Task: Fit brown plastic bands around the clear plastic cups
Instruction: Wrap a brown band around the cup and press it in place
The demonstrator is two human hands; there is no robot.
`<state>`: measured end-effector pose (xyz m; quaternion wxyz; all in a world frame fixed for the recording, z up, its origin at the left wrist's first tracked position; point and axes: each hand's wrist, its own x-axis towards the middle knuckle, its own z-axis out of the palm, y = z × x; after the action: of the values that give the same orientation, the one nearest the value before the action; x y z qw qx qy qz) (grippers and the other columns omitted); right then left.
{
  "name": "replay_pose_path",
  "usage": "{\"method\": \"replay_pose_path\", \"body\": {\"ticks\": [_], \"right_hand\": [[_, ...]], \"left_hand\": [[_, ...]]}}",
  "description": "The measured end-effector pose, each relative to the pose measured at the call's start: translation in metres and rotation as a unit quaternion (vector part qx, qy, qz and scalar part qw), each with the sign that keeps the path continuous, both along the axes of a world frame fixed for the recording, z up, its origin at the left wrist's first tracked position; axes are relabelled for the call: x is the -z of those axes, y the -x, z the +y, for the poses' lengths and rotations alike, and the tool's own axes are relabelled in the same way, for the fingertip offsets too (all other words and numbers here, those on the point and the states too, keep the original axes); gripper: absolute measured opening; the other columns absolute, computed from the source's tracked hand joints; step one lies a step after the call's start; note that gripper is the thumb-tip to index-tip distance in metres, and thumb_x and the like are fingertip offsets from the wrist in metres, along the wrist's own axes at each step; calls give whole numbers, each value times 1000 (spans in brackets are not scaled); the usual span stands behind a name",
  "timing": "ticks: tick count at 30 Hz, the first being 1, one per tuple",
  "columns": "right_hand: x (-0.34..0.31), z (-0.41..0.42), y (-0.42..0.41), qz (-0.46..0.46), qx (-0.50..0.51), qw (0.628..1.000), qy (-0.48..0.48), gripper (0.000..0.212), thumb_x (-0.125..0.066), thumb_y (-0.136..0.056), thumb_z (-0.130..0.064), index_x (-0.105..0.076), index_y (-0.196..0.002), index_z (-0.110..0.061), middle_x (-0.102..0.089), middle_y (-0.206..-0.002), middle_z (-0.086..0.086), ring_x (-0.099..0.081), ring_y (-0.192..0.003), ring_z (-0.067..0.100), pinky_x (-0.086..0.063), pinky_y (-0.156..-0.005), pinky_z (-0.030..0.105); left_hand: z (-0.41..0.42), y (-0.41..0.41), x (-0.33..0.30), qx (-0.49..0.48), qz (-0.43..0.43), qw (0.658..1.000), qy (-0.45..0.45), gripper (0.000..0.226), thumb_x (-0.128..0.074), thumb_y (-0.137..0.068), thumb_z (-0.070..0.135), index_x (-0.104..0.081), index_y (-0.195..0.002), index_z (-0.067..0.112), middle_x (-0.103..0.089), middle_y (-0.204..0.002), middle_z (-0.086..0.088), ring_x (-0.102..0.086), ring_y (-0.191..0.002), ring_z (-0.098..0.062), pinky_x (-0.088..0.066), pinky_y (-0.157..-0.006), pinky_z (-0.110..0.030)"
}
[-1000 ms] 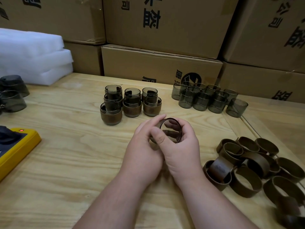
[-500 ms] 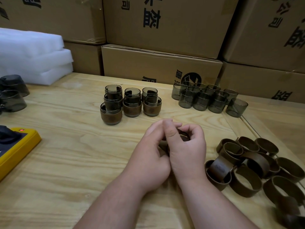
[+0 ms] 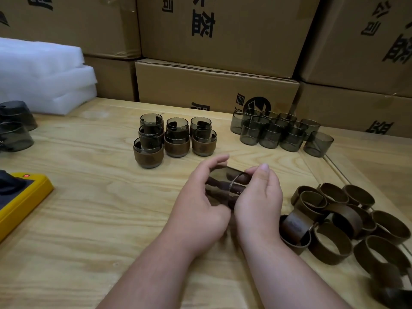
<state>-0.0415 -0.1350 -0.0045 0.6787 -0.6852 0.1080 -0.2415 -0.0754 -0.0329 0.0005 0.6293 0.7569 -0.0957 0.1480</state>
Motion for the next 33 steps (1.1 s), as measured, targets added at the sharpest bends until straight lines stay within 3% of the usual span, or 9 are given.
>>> {"method": "replay_pose_path", "body": {"ticks": [2, 6, 8, 12, 17, 22, 25, 30, 33], "right_hand": [[1, 0, -1, 1, -1, 1000, 8, 36, -34, -110, -39, -58, -85, -30, -71, -82, -18, -70, -78, 11, -59, -72, 38], [1, 1, -2, -12, -7, 1000, 3, 35, -36, -109, -39, -60, -85, -31, -73, -85, -16, -70, -76, 3, -53, -62, 21], [0, 2, -2, -15, -21, 1000, -7, 32, -39, -107, -42, -62, -86, -33, -75, -86, -11, -71, -77, 7, -55, -63, 25], [-4, 7, 3, -30, -95, 994, -51, 27, -47, -98, -42, -69, -88, -31, -76, -92, -1, -74, -87, 29, -62, -63, 44], [-6, 8, 8, -47, -155, 986, -49, 28, -51, -93, -35, -76, -91, -26, -78, -94, -4, -72, -88, 18, -56, -64, 31], [-7, 6, 10, -81, -178, 978, -68, 26, -55, -88, -29, -77, -97, -18, -78, -96, -9, -67, -87, 5, -53, -69, 23], [-7, 7, 11, -95, -182, 977, -60, 24, -56, -87, -29, -75, -99, -19, -77, -99, -12, -68, -91, 3, -54, -76, 23], [-4, 9, 13, -86, -245, 965, -39, 28, -63, -84, -31, -68, -112, -28, -73, -105, -13, -68, -101, 8, -54, -76, 21], [-4, 11, 15, -76, -269, 960, 12, 44, -72, -79, -39, -61, -122, -38, -69, -117, -15, -65, -110, 7, -57, -83, 26]], "left_hand": [[1, -1, 0, -3, 7, 1000, 10, 91, -63, -70, -19, -53, -131, 48, -60, -127, 26, -67, -103, 1, -50, -79, -9], [1, -2, 1, -19, 9, 999, 39, 88, -59, -73, -14, -49, -133, 49, -69, -120, 16, -68, -107, -6, -54, -88, -22], [1, -5, 2, -30, 12, 998, 56, 84, -58, -76, -18, -50, -131, 46, -72, -119, 12, -70, -105, -8, -57, -87, -28], [1, -10, 2, -39, 26, 990, 133, 79, -49, -78, -31, -60, -122, 34, -74, -109, 7, -73, -92, -5, -59, -65, -19], [3, -12, 2, -67, 31, 983, 169, 62, -60, -71, -2, -63, -119, 39, -74, -106, 22, -72, -99, -4, -55, -71, -14], [3, -10, 1, -84, 27, 978, 186, 64, -71, -71, 14, -54, -126, 43, -74, -114, 12, -71, -103, -2, -53, -78, -13], [5, -10, 0, -92, 36, 973, 210, 64, -76, -69, 26, -53, -125, 47, -77, -110, 5, -72, -103, -9, -56, -85, -23], [6, -9, -5, -80, 40, 956, 280, 55, -83, -81, 22, -54, -127, 21, -80, -96, 3, -76, -87, -9, -57, -71, -20], [8, -9, -7, -85, 58, 946, 308, 56, -79, -83, 39, -57, -130, 16, -79, -104, -3, -76, -96, -18, -61, -87, -43]]}}
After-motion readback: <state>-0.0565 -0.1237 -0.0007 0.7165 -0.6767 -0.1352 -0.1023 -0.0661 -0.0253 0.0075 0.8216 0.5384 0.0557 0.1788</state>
